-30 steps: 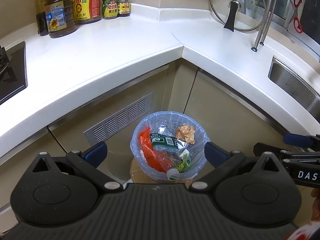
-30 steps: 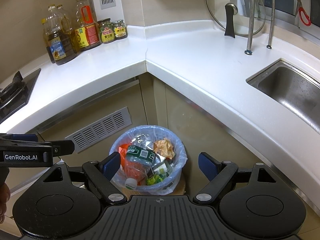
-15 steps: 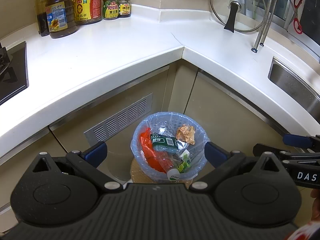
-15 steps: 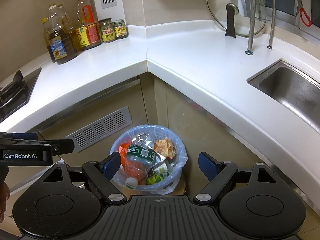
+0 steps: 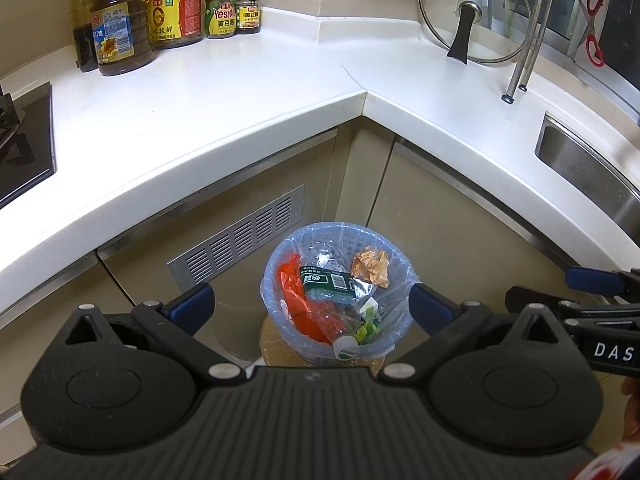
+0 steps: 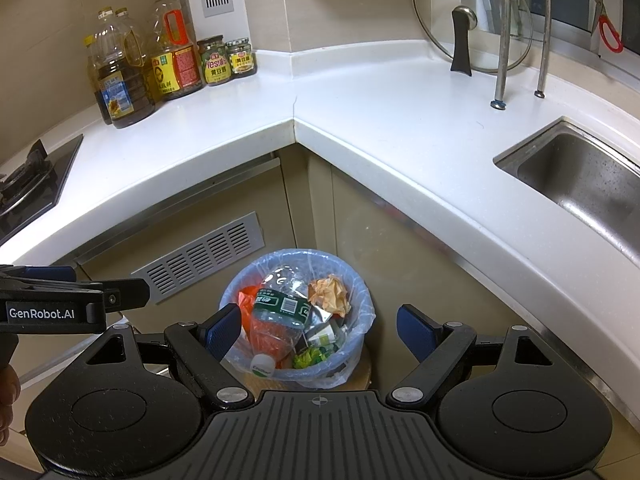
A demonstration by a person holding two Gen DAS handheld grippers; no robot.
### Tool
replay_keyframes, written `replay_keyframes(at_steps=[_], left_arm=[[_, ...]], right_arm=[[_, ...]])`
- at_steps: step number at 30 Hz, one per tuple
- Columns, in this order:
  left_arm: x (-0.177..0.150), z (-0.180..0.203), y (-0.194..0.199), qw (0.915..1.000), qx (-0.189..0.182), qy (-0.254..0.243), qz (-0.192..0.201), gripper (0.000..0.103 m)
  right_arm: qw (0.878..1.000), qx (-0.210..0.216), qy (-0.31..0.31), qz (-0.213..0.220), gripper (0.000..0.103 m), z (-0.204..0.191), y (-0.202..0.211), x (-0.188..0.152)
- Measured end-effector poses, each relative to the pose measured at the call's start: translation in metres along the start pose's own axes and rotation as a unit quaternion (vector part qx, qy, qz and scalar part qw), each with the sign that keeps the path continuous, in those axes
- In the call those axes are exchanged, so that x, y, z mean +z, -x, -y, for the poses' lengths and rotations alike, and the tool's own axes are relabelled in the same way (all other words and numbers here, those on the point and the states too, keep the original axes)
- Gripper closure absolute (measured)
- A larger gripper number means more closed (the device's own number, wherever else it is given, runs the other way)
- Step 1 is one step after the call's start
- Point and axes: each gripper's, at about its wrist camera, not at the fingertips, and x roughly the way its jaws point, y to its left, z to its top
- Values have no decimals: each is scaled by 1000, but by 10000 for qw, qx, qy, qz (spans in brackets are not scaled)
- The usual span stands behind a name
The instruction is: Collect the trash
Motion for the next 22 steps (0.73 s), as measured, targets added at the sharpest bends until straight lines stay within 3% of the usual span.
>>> replay_keyframes(at_steps=[22], left_arm=[[0,-1,-2,9999,-47,39,86,1]], right_arm=[[10000,13,28,-15,18,2,-2,-1]])
